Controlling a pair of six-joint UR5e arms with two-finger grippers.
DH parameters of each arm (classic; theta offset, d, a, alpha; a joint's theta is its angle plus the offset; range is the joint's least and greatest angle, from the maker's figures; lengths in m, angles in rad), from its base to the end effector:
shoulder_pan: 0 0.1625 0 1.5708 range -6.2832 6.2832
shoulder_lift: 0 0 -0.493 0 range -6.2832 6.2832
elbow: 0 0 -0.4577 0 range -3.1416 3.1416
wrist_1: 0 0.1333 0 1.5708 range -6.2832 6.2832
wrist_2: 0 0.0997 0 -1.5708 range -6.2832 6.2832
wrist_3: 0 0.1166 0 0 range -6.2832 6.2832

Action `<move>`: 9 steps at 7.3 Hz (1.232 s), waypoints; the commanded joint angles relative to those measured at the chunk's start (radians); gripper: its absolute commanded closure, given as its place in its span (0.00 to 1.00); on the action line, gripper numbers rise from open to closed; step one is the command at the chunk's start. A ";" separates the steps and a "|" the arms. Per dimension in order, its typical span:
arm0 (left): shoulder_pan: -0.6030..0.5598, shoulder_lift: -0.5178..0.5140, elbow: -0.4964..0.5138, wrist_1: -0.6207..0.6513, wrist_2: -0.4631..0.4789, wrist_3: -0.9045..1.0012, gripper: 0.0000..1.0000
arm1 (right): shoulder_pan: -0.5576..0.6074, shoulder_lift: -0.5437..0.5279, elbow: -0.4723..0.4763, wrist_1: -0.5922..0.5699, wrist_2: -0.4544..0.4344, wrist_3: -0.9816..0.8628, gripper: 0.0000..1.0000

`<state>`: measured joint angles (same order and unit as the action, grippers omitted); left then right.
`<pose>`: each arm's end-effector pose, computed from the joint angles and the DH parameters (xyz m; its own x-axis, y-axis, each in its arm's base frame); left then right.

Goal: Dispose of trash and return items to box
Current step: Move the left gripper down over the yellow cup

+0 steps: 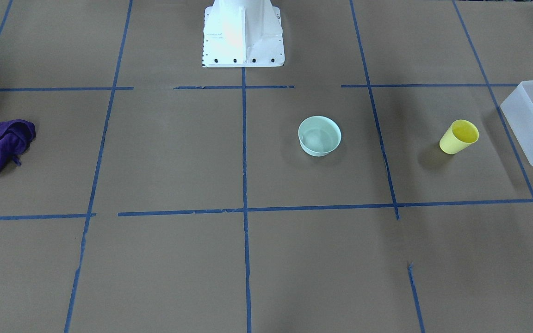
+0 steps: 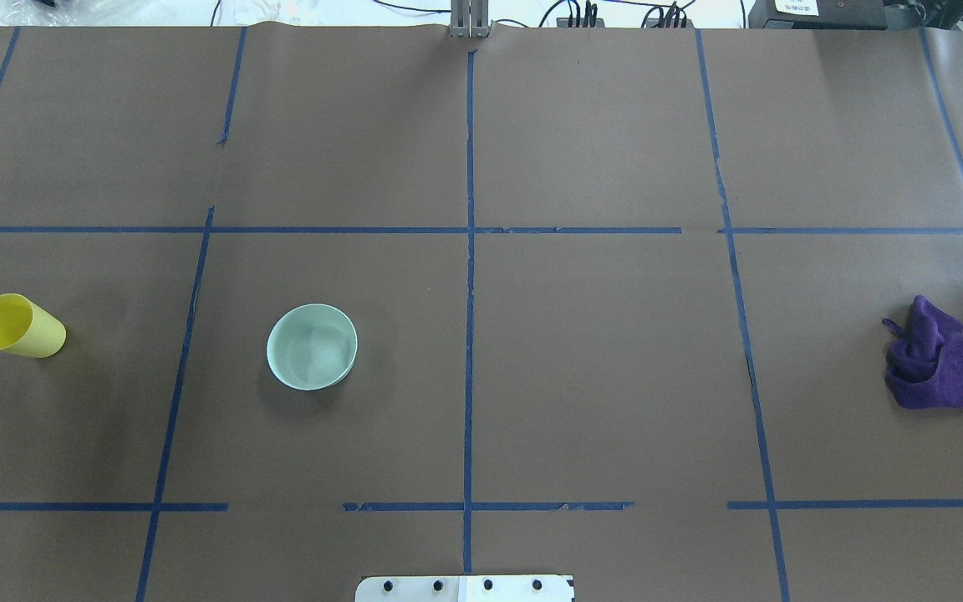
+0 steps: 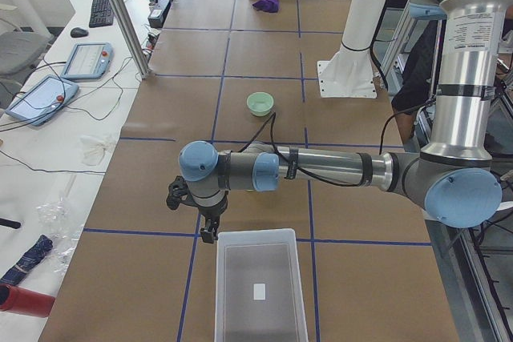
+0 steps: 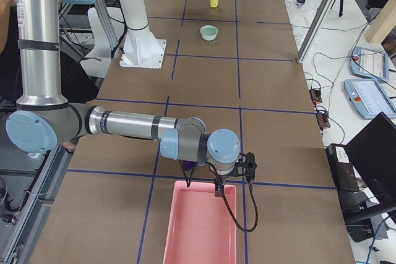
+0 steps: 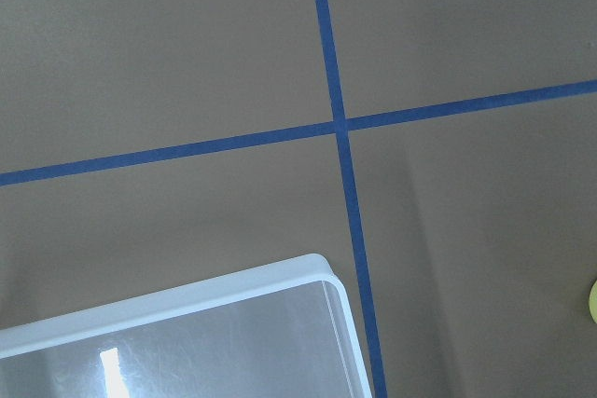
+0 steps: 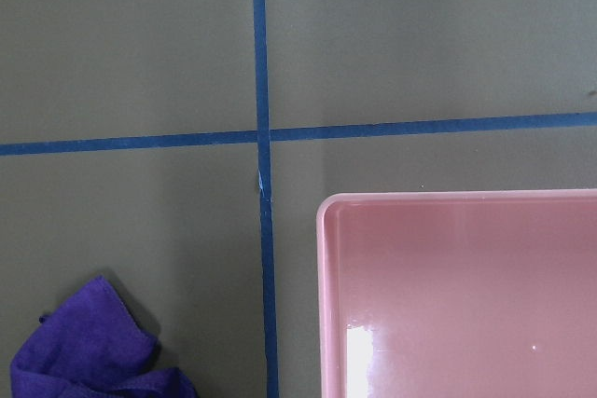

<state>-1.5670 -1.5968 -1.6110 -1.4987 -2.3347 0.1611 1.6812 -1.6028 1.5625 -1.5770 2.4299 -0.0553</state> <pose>-0.0505 -0.5689 0.7098 0.7122 0.1591 -0.6837 -0.1196 0.9872 0.1051 0.1040 -0.5294 0.7544 0.6504 0.0519 0.7578 -0.0742 0.9972 -0.0046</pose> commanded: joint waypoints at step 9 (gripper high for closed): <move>0.232 0.097 -0.242 -0.253 0.003 -0.554 0.00 | -0.005 0.011 0.056 0.000 0.006 0.064 0.00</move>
<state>-1.3957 -1.5580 -1.8489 -1.6132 -2.3334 -0.2793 1.6777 -1.5933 1.6125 -1.5766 2.4335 0.0082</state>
